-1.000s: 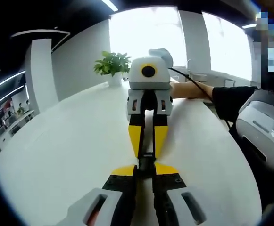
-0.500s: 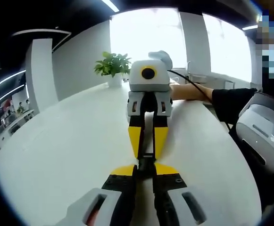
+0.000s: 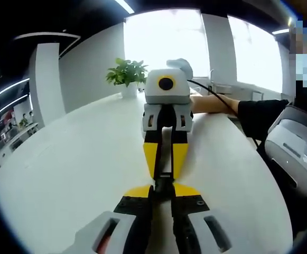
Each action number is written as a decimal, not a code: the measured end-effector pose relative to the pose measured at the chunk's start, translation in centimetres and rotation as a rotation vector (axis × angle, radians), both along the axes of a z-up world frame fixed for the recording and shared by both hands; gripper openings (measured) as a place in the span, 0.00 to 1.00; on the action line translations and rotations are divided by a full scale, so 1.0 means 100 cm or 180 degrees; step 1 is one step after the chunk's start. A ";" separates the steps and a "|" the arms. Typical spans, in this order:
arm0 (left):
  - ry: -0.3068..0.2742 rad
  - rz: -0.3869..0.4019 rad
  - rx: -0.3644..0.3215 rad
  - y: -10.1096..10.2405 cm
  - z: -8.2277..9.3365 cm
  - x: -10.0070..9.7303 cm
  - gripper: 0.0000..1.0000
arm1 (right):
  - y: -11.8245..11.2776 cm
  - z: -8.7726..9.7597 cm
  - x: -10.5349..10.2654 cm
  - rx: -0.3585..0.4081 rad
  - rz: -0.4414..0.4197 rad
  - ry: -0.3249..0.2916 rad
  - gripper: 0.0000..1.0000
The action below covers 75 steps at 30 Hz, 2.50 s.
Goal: Snap the two parts of the plastic buckle together until the buckle closes and remains connected.
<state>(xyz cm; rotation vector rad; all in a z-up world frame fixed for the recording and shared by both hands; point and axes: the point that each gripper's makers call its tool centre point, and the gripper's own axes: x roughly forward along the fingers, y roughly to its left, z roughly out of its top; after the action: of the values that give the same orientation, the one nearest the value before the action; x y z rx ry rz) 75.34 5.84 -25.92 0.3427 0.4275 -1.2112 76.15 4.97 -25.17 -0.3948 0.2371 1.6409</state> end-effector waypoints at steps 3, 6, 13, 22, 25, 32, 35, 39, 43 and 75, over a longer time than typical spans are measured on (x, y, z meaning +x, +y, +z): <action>0.0006 0.0001 -0.0006 0.000 0.000 0.000 0.12 | 0.000 0.000 0.001 0.0003 0.0005 -0.0010 0.10; 0.0011 0.0002 -0.0010 0.001 0.000 0.001 0.12 | 0.001 0.000 0.001 0.0009 0.0008 -0.0016 0.10; 0.0018 0.0006 -0.0015 0.001 0.001 0.002 0.12 | 0.001 0.000 0.002 0.0031 0.0008 -0.0009 0.10; 0.0022 0.0013 -0.0018 0.002 0.001 0.004 0.12 | 0.002 -0.001 0.003 0.0067 0.0006 0.0008 0.10; 0.0026 0.0013 -0.0042 0.000 0.000 0.004 0.12 | 0.003 -0.001 0.003 0.0112 0.0002 0.0077 0.10; 0.0017 0.0005 -0.0048 -0.002 -0.001 0.003 0.12 | 0.004 -0.002 0.002 0.0136 0.0015 0.0112 0.11; 0.0001 -0.0003 -0.0044 -0.002 -0.001 0.003 0.12 | 0.004 -0.002 0.002 0.0138 0.0020 0.0117 0.11; -0.0043 -0.0026 -0.0041 -0.002 0.000 0.003 0.12 | 0.005 -0.001 0.002 0.0145 0.0023 0.0127 0.11; -0.0067 -0.0035 -0.0036 -0.001 0.000 0.004 0.12 | 0.005 -0.001 0.002 0.0154 0.0030 0.0135 0.11; -0.0339 0.0394 -0.0054 0.022 0.018 0.035 0.15 | 0.004 0.004 0.028 0.0090 -0.0200 -0.0144 0.11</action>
<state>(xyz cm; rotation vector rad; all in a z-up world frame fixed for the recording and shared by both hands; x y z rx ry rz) 78.86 8.07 -24.11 0.3594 0.3413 -1.0702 78.94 5.37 -24.81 -0.3988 0.1904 1.5704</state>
